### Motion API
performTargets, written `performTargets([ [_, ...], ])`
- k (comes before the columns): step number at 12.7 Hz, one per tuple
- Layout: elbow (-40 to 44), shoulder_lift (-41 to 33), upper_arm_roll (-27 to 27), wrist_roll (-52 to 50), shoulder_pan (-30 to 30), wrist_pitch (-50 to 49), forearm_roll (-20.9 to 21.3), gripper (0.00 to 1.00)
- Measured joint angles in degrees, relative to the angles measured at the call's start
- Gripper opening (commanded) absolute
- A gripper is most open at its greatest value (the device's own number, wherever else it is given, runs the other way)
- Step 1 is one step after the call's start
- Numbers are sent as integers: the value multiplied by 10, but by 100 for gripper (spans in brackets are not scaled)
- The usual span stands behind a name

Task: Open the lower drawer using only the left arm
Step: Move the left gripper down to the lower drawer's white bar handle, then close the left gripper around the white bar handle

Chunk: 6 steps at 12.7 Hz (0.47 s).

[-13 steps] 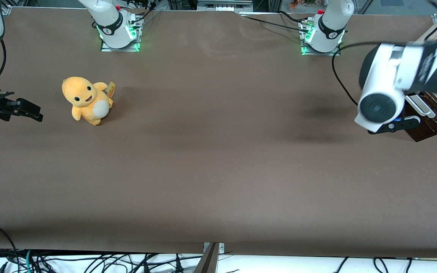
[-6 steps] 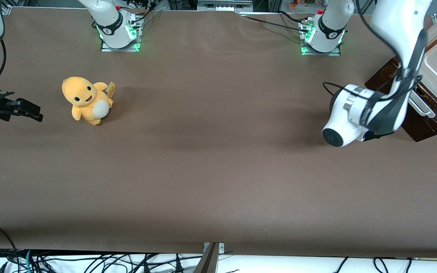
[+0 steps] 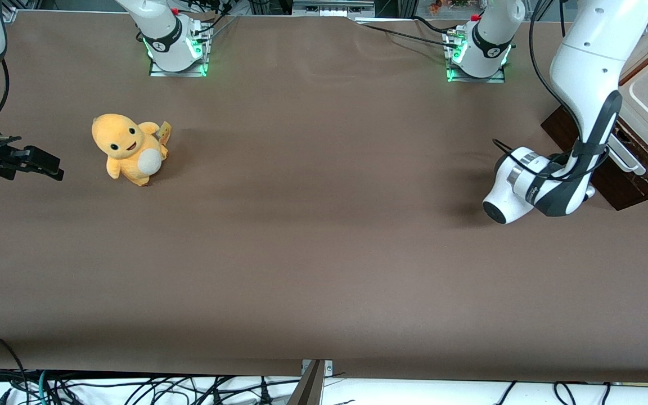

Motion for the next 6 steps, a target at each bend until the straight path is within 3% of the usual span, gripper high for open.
performTargets([
  [3,-10,15,0,-16,18,0,32,66],
  [6,-13,20,0,-20,27,1,42,64],
])
